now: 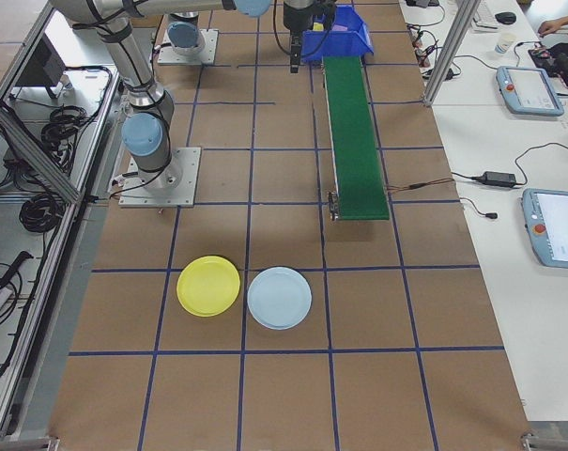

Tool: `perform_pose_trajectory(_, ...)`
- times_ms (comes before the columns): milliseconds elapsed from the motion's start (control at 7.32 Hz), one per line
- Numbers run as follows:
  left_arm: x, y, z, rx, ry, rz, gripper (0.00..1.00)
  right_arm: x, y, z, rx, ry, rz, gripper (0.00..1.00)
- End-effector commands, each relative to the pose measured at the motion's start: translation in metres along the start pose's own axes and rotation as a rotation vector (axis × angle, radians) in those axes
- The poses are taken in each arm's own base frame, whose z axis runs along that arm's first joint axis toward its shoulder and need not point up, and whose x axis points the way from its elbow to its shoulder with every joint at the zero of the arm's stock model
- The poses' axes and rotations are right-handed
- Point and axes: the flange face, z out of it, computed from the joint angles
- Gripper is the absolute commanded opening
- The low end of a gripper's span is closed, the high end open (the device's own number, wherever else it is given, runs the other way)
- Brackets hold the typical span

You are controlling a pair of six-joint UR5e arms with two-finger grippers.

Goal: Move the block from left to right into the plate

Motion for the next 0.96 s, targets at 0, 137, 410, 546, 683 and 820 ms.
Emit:
perform_pose_trajectory(0,-0.005,-0.005,0.015,-0.01,0.001,-0.005,0.98,0.0,0.0,0.0,0.0,0.0,0.0,1.0)
perform_pose_trajectory(137,-0.003,-0.004,0.025,-0.013,0.004,-0.005,0.98,0.0,0.0,0.0,0.0,0.0,0.0,1.0)
perform_pose_trajectory(410,-0.003,-0.003,0.031,-0.019,0.012,-0.007,0.98,0.0,0.0,0.0,0.0,0.0,0.0,1.0)
perform_pose_trajectory(546,-0.004,-0.003,0.035,-0.024,0.015,-0.007,0.95,0.0,0.0,0.0,0.0,0.0,0.0,1.0)
perform_pose_trajectory(683,-0.003,-0.004,0.038,-0.029,0.017,-0.01,0.74,0.0,0.0,0.0,0.0,0.0,0.0,1.0)
perform_pose_trajectory(820,-0.004,-0.004,0.038,-0.029,0.017,-0.052,0.49,0.001,0.0,0.0,0.0,0.0,0.002,1.0)
